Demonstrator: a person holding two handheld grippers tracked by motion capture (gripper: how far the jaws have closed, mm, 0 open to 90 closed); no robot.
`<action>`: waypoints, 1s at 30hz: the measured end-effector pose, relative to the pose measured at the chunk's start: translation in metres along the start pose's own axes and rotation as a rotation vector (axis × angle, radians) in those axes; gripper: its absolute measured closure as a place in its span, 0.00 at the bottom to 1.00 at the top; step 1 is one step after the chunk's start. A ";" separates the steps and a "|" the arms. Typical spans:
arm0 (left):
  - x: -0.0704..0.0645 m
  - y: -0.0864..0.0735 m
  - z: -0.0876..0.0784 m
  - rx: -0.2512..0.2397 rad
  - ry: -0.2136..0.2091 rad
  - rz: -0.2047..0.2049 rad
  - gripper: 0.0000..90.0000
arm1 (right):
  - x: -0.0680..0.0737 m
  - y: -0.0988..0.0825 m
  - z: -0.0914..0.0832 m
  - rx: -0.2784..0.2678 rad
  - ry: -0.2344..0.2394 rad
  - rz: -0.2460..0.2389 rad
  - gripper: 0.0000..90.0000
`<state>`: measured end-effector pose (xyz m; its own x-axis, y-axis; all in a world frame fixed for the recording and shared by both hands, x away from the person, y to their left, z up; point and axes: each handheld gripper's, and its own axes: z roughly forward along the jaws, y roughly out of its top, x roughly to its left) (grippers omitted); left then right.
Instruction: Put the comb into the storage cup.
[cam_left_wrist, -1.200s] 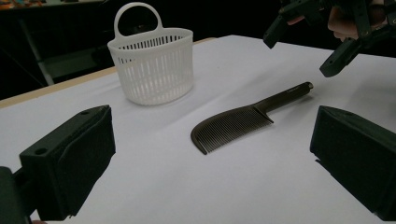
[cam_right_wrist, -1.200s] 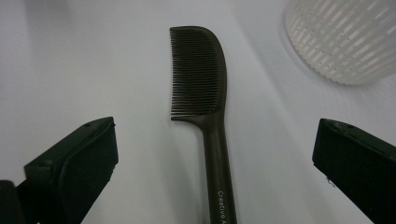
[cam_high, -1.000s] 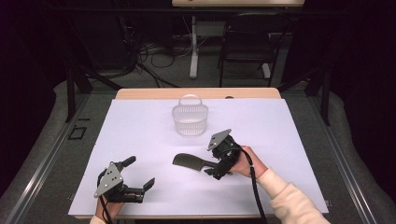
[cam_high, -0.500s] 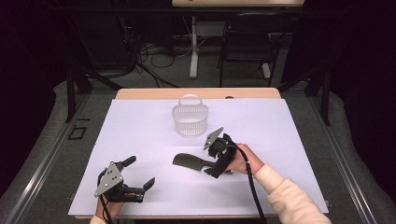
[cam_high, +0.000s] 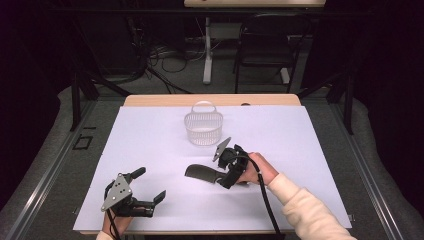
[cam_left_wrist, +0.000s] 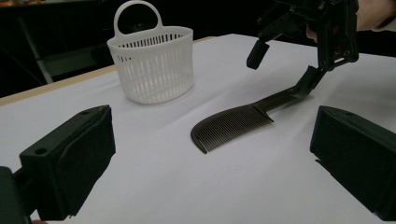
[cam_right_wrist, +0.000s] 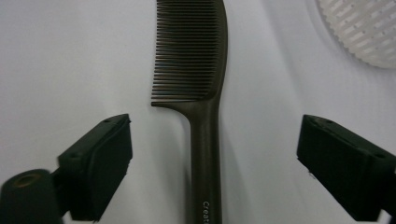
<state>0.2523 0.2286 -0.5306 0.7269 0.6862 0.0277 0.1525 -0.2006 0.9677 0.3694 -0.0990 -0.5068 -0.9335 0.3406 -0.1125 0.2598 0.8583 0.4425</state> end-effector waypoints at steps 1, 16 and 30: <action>0.000 0.000 0.000 0.000 0.000 -0.001 0.00 | 0.000 0.000 0.000 0.001 0.001 -0.002 0.16; 0.001 0.000 0.000 0.002 -0.003 -0.002 0.00 | 0.000 0.010 0.011 0.137 -0.011 -0.051 0.52; 0.000 0.000 0.000 0.002 -0.002 -0.002 0.00 | 0.000 0.019 0.021 0.228 0.019 -0.059 0.68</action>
<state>0.2528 0.2287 -0.5310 0.7281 0.6851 0.0249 0.1551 -0.2001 0.9674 0.3792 -0.0747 -0.5173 -0.9527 0.2815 -0.1143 0.2514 0.9417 0.2235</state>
